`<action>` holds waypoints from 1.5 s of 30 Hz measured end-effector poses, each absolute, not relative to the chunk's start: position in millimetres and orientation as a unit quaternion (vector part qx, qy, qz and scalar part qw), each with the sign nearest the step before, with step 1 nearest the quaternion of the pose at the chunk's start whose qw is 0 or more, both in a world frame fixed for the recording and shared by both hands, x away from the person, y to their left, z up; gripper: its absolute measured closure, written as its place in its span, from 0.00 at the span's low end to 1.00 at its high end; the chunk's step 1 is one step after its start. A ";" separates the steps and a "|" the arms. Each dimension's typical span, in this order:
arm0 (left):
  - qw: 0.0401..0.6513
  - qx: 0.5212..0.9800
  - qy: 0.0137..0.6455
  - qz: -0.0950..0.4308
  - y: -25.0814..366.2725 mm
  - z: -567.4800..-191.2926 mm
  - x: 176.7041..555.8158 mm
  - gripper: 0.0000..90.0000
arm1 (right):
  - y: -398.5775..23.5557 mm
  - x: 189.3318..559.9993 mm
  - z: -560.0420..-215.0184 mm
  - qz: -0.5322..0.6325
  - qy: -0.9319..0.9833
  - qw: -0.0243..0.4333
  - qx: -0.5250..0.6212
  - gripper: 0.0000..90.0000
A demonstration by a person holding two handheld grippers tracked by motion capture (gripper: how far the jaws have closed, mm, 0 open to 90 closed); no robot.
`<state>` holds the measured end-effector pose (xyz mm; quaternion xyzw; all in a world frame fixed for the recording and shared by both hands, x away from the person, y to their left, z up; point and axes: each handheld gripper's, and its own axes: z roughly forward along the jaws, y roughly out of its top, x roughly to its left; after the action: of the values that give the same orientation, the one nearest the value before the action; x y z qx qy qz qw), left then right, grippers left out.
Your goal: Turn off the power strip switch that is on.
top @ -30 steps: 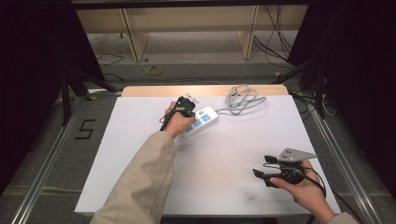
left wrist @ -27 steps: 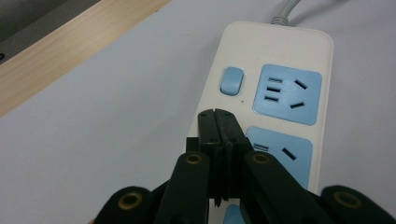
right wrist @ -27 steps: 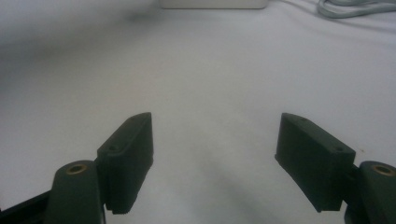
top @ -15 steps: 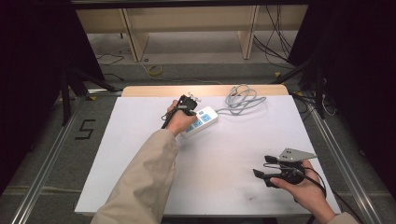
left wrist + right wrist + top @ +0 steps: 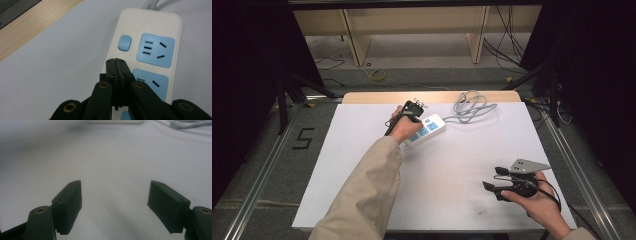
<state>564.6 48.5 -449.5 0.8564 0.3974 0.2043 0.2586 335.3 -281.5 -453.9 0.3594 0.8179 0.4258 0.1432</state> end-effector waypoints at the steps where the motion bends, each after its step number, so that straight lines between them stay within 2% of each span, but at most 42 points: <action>1: 0.256 0.858 0.396 0.206 48.0 -449.4 565.1 1.00 | -281.5 335.1 -453.9 0.426 0.818 0.143 0.360 0.31; 17: 0.238 0.859 0.398 0.216 47.5 -448.4 567.1 1.00 | -281.8 334.7 -453.9 0.425 0.818 0.143 0.359 0.31; 22: 0.250 0.857 0.407 0.194 52.1 -447.7 568.5 1.00 | -281.5 335.1 -454.0 0.425 0.819 0.142 0.359 0.31; 45: 0.237 0.861 0.402 0.203 49.2 -447.2 569.0 1.00 | -280.5 335.1 -454.6 0.422 0.821 0.141 0.357 0.31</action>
<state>569.0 49.2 -447.2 0.8609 0.4017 0.2030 0.2373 335.1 -280.5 -454.6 0.3574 0.8209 0.4224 0.1414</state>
